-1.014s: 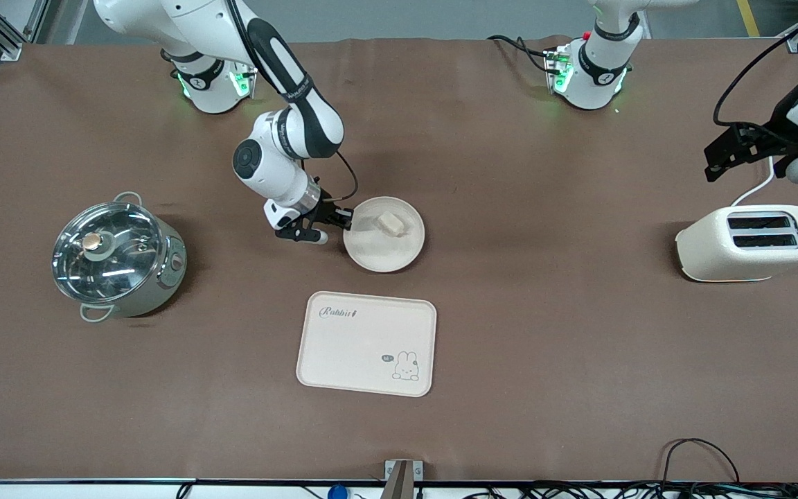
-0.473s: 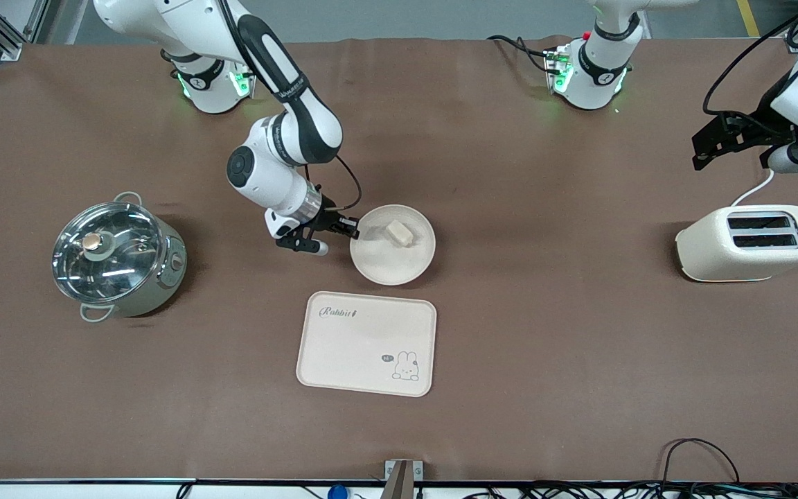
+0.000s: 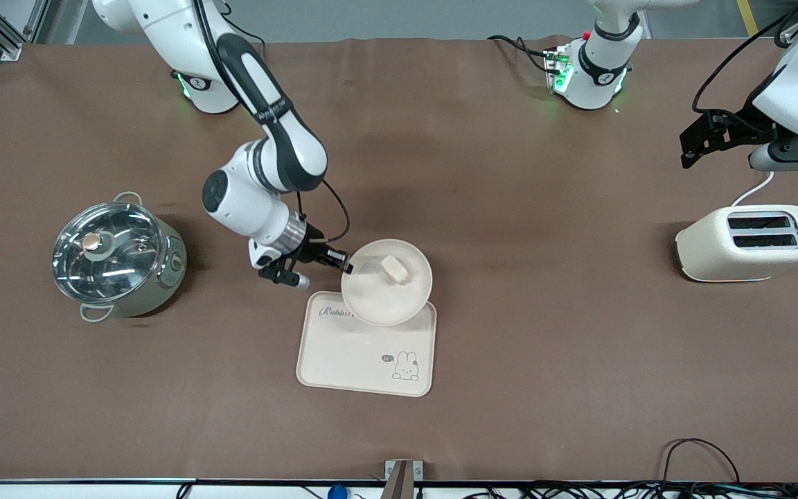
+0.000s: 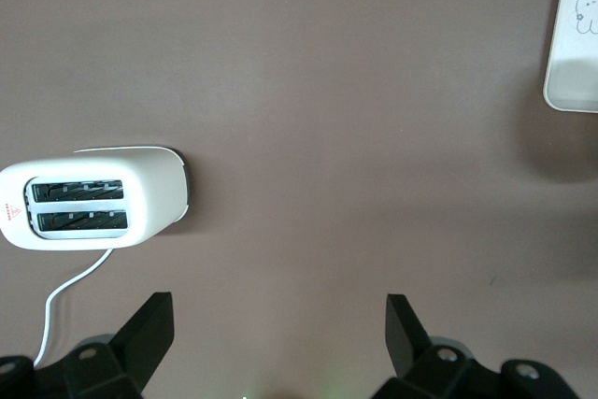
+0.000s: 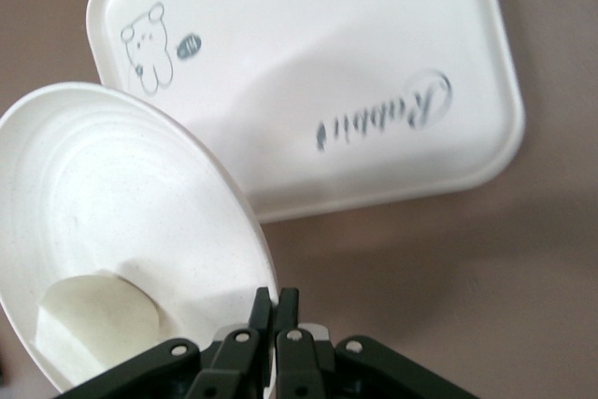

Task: Place bun in plate and plate on tray

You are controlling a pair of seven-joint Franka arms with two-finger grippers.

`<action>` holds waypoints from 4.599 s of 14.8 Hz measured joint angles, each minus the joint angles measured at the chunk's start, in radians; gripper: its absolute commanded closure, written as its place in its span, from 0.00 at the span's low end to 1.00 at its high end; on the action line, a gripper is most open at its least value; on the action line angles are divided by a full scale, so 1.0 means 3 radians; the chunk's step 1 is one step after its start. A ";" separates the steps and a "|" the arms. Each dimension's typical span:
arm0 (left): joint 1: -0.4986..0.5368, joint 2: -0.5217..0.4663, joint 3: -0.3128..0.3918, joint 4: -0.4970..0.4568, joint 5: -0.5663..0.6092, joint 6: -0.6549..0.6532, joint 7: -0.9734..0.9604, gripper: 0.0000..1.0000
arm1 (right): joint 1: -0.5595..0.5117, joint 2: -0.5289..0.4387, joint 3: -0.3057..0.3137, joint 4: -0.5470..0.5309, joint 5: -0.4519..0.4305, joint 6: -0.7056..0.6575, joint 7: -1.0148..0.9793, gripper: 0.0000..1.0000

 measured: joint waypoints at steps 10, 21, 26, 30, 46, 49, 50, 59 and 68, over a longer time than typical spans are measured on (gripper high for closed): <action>0.0021 0.0000 0.0003 -0.0004 0.0000 0.0000 0.0001 0.00 | -0.0484 0.0912 -0.0009 0.1101 -0.0492 -0.0442 -0.0010 1.00; 0.0022 -0.0002 0.0004 -0.0004 0.0000 -0.0061 0.0001 0.00 | -0.0475 0.0937 0.0008 0.1115 -0.0584 -0.0445 -0.0010 0.68; 0.0022 -0.0005 0.0004 -0.0003 0.0000 -0.0092 0.0001 0.00 | -0.0493 0.0937 -0.0002 0.1132 -0.0586 -0.0455 -0.0010 0.48; 0.0022 -0.0008 0.0004 -0.0003 0.0000 -0.0099 0.0001 0.00 | -0.0548 0.0929 -0.0006 0.1265 -0.0586 -0.0731 -0.0009 0.46; 0.0022 -0.0017 0.0004 0.0004 0.0000 -0.0104 0.0001 0.00 | -0.0729 -0.0393 -0.1399 0.1398 -0.1811 -0.2777 -0.0918 0.00; 0.0022 -0.0018 0.0003 0.0007 0.0000 -0.0104 0.0001 0.00 | -0.0729 -0.0738 -0.1536 0.1405 -0.2114 -0.3100 -0.1046 0.00; 0.0021 -0.0018 0.0003 0.0008 0.0000 -0.0104 0.0001 0.00 | -0.0728 -0.0869 -0.1552 0.1407 -0.2241 -0.3170 -0.1055 0.00; 0.0021 -0.0018 0.0003 0.0013 0.0000 -0.0104 0.0002 0.00 | -0.0699 -0.1645 -0.1540 0.1406 -0.2887 -0.3610 -0.1103 0.00; 0.0021 -0.0018 0.0002 0.0013 0.0000 -0.0104 0.0002 0.00 | -0.2107 -0.1837 -0.0114 0.1403 -0.2939 -0.3903 -0.1024 0.00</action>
